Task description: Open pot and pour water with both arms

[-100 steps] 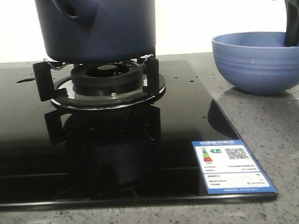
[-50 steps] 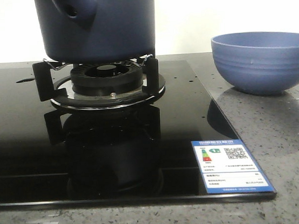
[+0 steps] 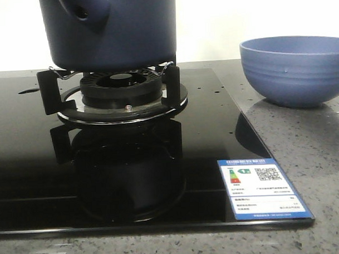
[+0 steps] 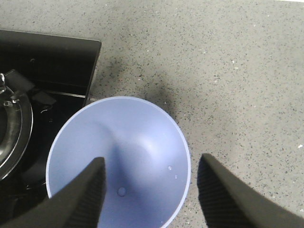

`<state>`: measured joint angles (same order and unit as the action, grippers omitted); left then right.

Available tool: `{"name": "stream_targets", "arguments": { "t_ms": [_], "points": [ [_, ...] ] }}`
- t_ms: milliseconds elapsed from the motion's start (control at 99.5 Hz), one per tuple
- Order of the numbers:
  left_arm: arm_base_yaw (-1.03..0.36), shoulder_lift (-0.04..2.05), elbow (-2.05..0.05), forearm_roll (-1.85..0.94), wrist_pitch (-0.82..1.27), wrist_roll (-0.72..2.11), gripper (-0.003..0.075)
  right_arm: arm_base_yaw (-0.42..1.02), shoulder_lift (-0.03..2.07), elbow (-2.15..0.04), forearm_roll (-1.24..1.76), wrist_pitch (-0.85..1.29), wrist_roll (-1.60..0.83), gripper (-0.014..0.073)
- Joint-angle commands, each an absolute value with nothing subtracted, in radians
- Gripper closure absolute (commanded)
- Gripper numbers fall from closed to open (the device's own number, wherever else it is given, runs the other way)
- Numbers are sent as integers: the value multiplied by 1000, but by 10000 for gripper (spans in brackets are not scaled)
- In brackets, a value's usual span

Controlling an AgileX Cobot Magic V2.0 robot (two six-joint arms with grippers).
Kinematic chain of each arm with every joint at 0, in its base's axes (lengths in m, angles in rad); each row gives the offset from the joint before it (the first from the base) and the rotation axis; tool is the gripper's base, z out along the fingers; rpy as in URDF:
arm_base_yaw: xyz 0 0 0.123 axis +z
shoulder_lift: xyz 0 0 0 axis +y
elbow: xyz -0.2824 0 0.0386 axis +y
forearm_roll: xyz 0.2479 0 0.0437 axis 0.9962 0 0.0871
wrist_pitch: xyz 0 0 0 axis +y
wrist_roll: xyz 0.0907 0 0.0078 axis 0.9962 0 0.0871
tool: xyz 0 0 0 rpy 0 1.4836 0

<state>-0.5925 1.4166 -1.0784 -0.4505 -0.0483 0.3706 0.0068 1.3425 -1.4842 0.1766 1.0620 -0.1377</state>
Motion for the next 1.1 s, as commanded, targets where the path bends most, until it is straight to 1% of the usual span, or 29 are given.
{"name": "stream_targets", "arguments": {
  "t_ms": [0,111,161,231,281,352,502,633,713,764,794,814,834,844,864,894,904,914,924,934,944,955,965,975,985,1085],
  "points": [
    [-599,1382,-1115,-455,-153,370,342,0,1307,-1514,187,1008,-154,209],
    [-599,1382,-1115,-455,-147,370,340,0,1307,-1514,187,1008,-154,209],
    [-599,1382,-1115,-455,-145,370,328,0,1307,-1514,187,1008,-154,209],
    [-599,1382,-1115,-455,-145,370,276,0,1307,-1514,187,1008,-154,209],
    [-599,1380,-1115,-455,-145,370,218,0,1307,-1514,187,1008,-154,209],
    [-597,1368,-1115,-455,-145,370,173,0,1307,-1514,187,1008,-154,209],
    [-595,1287,-1115,-455,-139,370,174,0,1307,-1514,187,1009,-154,209],
    [-580,1184,-1115,-408,-71,370,174,0,1295,-1514,211,1004,-171,209],
    [-544,1116,-1115,-379,-13,370,183,0,1277,-1512,291,978,-222,223],
    [-514,1079,-1115,-375,29,370,227,0,1260,-1506,349,949,-251,265],
    [-493,1059,-1115,-375,49,370,270,0,1247,-1496,390,924,-270,299],
    [-476,1045,-1115,-375,64,370,309,0,1238,-1486,424,901,-290,340],
    [-458,1031,-1113,-375,76,370,353,0,1226,-1473,460,876,-309,362],
    [-452,1026,-1113,-375,80,370,385,0,1222,-1469,473,867,-325,386],
    [-433,1011,-1111,-375,93,370,419,0,1210,-1453,512,841,-343,426],
    [-401,992,-1103,-375,105,370,512,0,1192,-1421,577,807,-391,486],
    [-395,982,-1099,-375,111,370,531,0,1183,-1414,589,790,-402,501],
    [-388,977,-1097,-375,114,370,571,0,1178,-1407,602,782,-422,534],
    [-375,968,-1094,-375,117,370,591,0,1168,-1392,628,767,-433,550],
    [-369,963,-1089,-375,121,370,610,0,1164,-1384,641,760,-444,584],
    [-357,958,-1086,-375,123,370,650,0,1154,-1368,666,744,-466,599],
    [-350,947,-1079,-375,126,370,671,0,1149,-1359,678,737,-478,633],
    [-338,942,-1076,-375,128,370,709,0,1144,-1342,701,729,-501,648],
    [-332,931,-1068,-375,131,370,728,0,1134,-1333,712,713,-512,663],
    [-326,925,-1064,-375,131,370,739,0,1129,-1324,724,704,-530,660],
    [-251,844,-992,-375,137,370,741,3,1039,-1166,847,576,-672,655]
  ]
}}
